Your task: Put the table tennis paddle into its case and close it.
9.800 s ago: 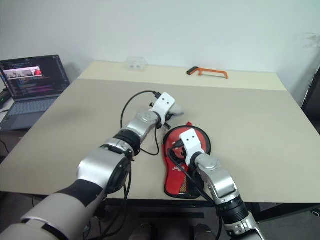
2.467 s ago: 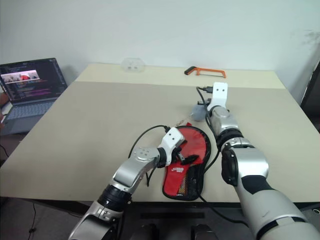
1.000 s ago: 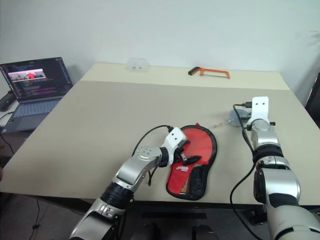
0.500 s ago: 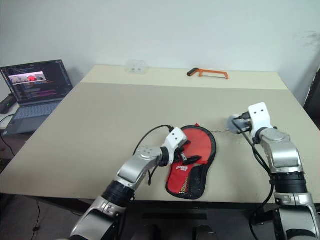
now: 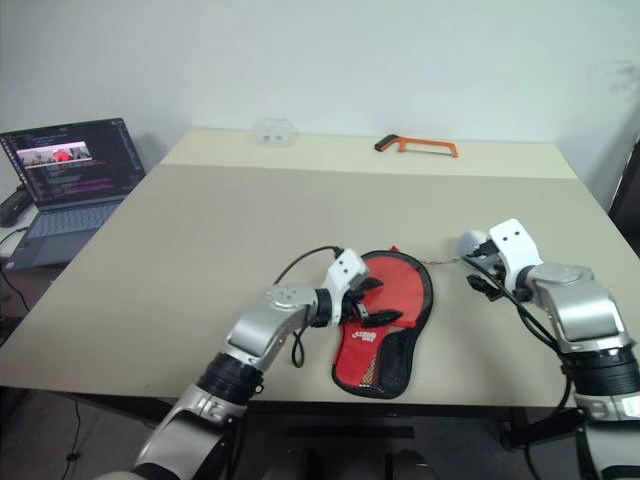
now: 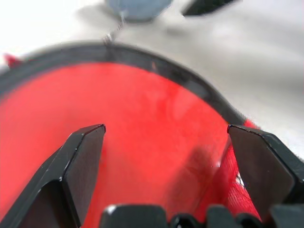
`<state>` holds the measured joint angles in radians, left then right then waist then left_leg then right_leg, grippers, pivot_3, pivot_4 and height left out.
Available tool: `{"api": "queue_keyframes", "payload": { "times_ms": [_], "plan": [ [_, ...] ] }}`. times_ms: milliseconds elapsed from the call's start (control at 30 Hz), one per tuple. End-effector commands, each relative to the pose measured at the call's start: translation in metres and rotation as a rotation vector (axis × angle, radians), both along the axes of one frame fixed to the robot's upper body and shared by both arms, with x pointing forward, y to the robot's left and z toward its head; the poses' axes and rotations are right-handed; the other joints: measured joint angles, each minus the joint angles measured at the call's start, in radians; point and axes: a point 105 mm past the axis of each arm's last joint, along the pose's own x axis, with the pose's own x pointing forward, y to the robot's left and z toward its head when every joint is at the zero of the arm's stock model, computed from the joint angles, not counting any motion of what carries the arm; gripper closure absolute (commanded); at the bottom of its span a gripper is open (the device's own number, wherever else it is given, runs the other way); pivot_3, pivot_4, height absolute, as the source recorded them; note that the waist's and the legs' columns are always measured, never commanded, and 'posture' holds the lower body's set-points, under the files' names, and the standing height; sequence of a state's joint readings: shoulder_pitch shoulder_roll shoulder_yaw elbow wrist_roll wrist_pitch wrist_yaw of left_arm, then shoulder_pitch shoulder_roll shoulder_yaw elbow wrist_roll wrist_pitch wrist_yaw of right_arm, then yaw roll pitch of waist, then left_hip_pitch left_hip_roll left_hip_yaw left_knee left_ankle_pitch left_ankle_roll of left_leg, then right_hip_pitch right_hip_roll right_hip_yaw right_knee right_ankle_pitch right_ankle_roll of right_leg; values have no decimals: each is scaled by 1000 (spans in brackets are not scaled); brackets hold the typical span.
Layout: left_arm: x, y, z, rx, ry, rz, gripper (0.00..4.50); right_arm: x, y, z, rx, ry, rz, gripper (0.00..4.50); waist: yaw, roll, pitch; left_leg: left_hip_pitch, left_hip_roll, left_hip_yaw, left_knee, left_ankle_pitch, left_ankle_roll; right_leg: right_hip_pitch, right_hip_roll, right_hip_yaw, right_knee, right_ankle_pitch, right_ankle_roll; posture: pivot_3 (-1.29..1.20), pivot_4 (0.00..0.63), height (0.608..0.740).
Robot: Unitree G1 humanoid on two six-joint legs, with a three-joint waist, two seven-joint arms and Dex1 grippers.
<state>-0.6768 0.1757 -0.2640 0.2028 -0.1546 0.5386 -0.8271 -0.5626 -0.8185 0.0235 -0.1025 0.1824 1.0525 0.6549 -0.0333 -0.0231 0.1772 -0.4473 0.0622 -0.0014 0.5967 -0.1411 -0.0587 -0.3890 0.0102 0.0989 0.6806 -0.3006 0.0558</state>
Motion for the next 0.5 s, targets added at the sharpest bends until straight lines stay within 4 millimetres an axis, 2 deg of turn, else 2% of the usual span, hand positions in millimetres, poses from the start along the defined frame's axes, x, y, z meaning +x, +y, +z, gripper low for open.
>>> {"api": "queue_keyframes", "payload": {
  "times_ms": [33, 100, 167, 367, 500],
  "plan": [
    [2, -12, 21, -68, -55, -32, 0, -11, 8, 29, 26, -32, 103, 38, 0, 0, 0, 0, 0, 0, 0, 0, 0, 0, 0, 0, 0, 0, 0, 0, 150, 740],
    [3, -20, 16, -73, -45, -39, 0, -11, 8, 46, 83, -68, 113, 38, 0, 0, 0, 0, 0, 0, 0, 0, 0, 0, 0, 0, -1, 0, 0, 0, 150, 740],
    [4, -26, 12, -73, -38, -39, 0, -6, 7, 55, 124, -101, 91, 38, -1, 0, 0, 0, 0, 0, 0, 0, 0, 0, 0, 0, 0, 0, 0, 0, 150, 740],
    [18, -36, -21, 21, -70, 50, 0, 42, -25, 67, 207, -296, -229, 38, -8, -1, 0, 0, 0, 0, 2, 0, 0, 1, 0, 1, 1, 1, 1, 0, 150, 740],
    [22, -36, -28, 49, -114, 77, 0, 65, -35, 73, 220, -376, -328, 38, -3, -1, 0, 0, 0, 1, 2, 0, 0, 0, 0, 2, 0, 3, -1, 0, 150, 740]
  ]
}}
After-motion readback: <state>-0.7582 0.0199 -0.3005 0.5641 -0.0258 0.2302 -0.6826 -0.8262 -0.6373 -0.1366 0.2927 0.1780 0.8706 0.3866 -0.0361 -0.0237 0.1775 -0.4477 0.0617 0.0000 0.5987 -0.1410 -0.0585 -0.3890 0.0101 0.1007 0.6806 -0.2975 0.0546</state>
